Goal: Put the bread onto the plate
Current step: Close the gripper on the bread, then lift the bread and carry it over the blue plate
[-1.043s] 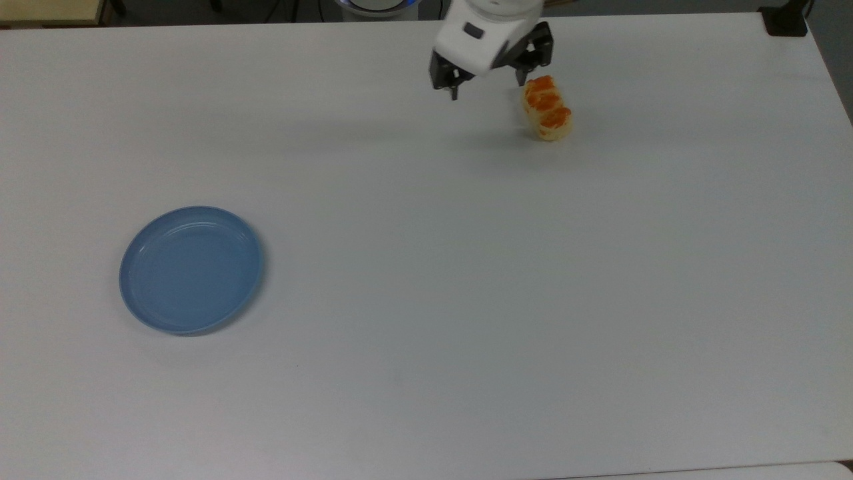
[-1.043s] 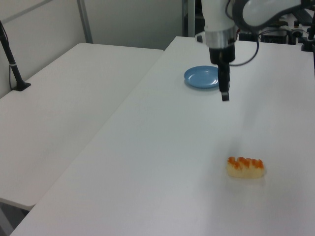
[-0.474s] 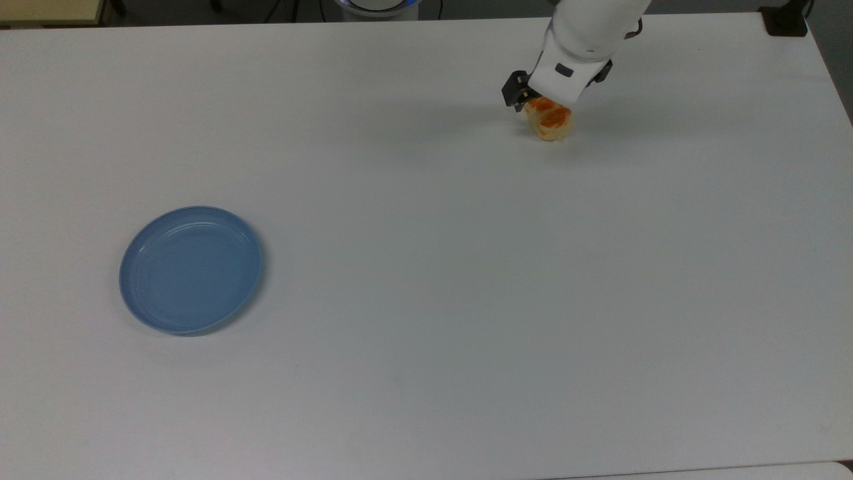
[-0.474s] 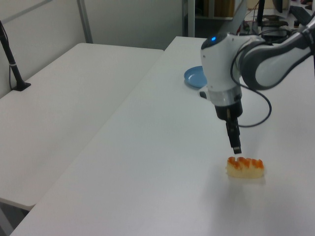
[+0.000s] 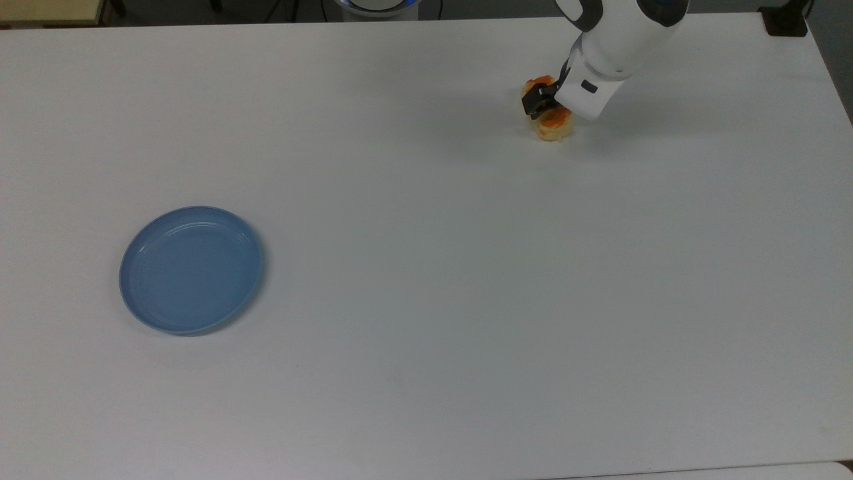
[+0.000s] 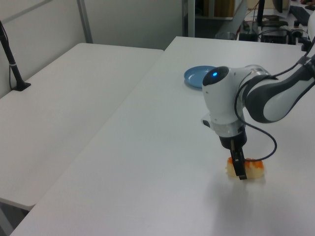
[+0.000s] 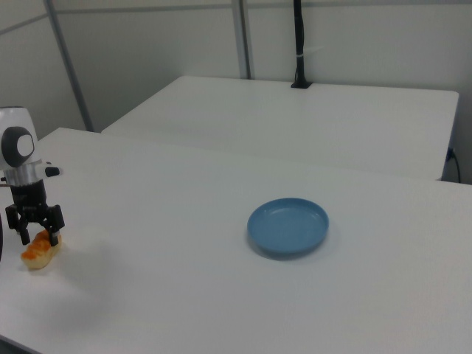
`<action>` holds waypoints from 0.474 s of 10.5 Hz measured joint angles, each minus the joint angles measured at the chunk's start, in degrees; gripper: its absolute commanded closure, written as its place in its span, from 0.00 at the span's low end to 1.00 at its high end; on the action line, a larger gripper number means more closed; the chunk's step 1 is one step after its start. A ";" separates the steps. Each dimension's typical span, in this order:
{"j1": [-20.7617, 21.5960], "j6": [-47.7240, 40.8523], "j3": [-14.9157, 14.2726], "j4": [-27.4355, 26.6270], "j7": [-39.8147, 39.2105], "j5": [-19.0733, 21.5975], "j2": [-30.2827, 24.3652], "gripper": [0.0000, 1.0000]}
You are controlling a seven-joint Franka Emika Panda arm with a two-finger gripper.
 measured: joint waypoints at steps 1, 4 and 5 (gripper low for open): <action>0.07 0.15 0.14 0.00 0.10 -0.29 0.68 0.64; 0.00 0.16 0.52 0.12 -0.16 -1.67 0.58 0.68; -0.31 -0.36 0.51 0.22 -0.76 -1.70 -0.19 0.68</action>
